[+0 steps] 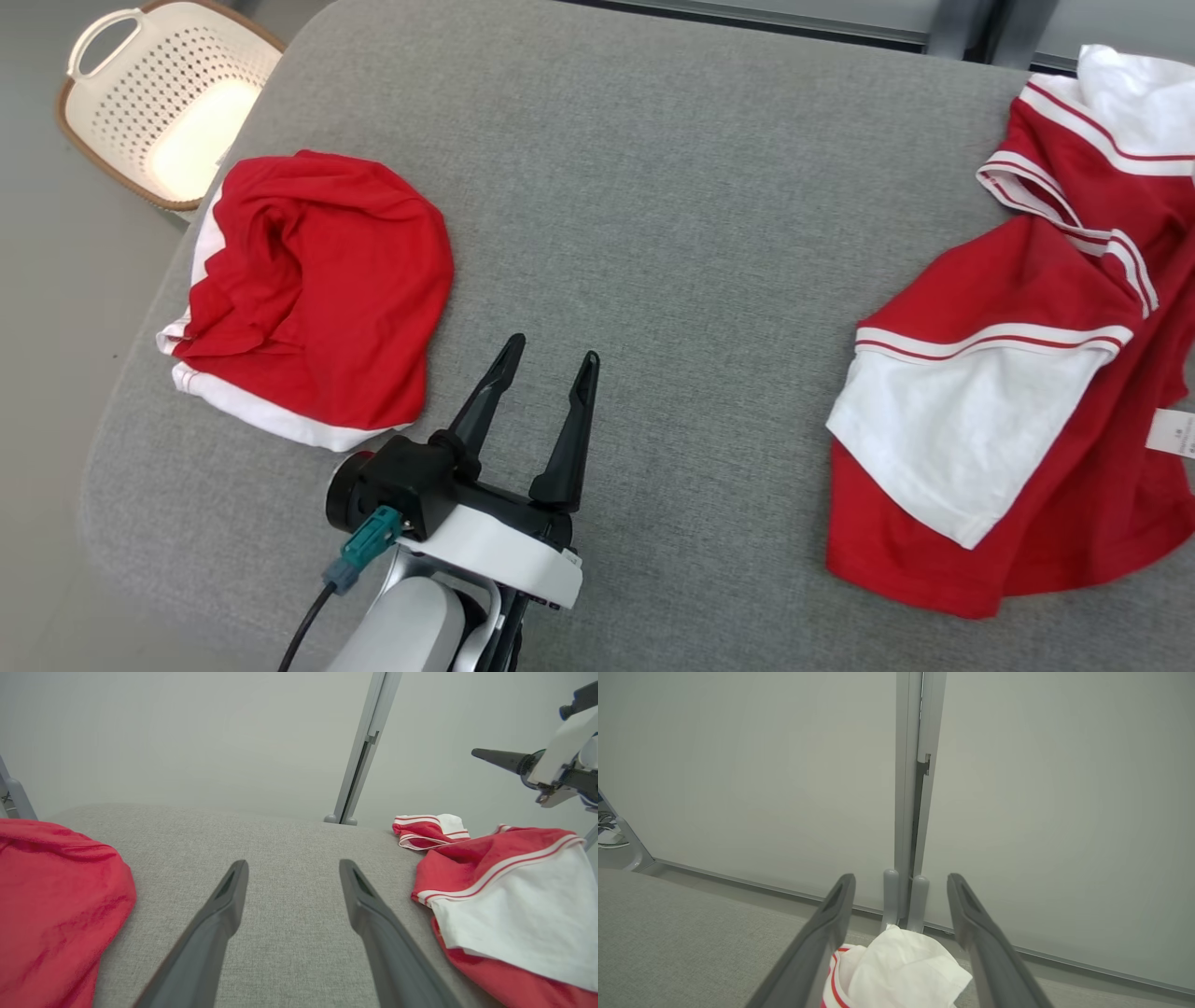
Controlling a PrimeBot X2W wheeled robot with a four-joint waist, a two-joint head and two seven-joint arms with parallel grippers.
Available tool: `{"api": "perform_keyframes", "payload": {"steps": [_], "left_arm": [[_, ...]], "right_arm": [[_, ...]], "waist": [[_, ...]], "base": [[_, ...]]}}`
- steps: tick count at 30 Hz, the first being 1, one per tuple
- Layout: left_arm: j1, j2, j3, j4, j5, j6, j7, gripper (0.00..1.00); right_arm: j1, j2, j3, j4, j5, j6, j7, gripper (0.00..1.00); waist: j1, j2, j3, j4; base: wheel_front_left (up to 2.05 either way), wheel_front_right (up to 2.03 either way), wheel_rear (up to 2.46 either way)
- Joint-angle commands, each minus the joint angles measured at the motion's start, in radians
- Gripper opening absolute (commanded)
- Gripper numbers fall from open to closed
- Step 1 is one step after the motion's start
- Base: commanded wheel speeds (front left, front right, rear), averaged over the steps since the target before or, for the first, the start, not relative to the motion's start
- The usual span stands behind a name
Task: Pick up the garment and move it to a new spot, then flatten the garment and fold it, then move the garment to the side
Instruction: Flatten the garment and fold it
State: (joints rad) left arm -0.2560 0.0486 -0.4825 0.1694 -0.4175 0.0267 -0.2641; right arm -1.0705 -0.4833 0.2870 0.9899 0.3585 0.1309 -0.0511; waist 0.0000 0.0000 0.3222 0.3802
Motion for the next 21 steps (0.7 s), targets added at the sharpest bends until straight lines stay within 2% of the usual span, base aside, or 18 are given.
{"api": "perform_keyframes", "payload": {"steps": [1, 6, 11, 15, 21], "left_arm": [[-0.017, 0.003, 0.011, 0.004, 0.004, 0.002, -0.001, 1.00], [-0.011, 0.004, 0.055, 0.011, 0.020, -0.005, -0.001, 1.00], [0.008, 0.004, 0.112, 0.004, 0.040, -0.015, 0.000, 1.00], [0.031, 0.003, 0.158, -0.009, 0.053, -0.024, 0.000, 1.00], [0.070, 0.004, 0.192, -0.016, 0.061, -0.030, 0.000, 1.00]], "right_arm": [[-0.009, 0.003, -0.002, 0.013, 0.003, 0.000, -0.036, 1.00], [0.038, 0.061, 0.040, 0.015, 0.031, 0.000, -0.151, 1.00], [0.112, 0.093, 0.072, -0.065, 0.081, 0.000, -0.208, 1.00], [0.238, 0.105, 0.057, -0.225, 0.115, 0.000, -0.215, 1.00], [0.486, 0.141, -0.043, -0.469, 0.074, 0.000, -0.214, 1.00]], "waist": [[0.0000, 0.0000, -0.015, -0.021], [0.0000, 0.0000, -0.071, -0.086], [0.0000, 0.0000, -0.138, -0.166], [0.0000, 0.0000, -0.194, -0.230], [0.0000, 0.0000, -0.235, -0.284]], "base": [[0.00, 0.00, 0.00], [0.00, 0.00, 0.00], [0.00, 0.00, 0.00], [0.00, 0.00, 0.00], [0.00, 0.00, 0.00]]}}
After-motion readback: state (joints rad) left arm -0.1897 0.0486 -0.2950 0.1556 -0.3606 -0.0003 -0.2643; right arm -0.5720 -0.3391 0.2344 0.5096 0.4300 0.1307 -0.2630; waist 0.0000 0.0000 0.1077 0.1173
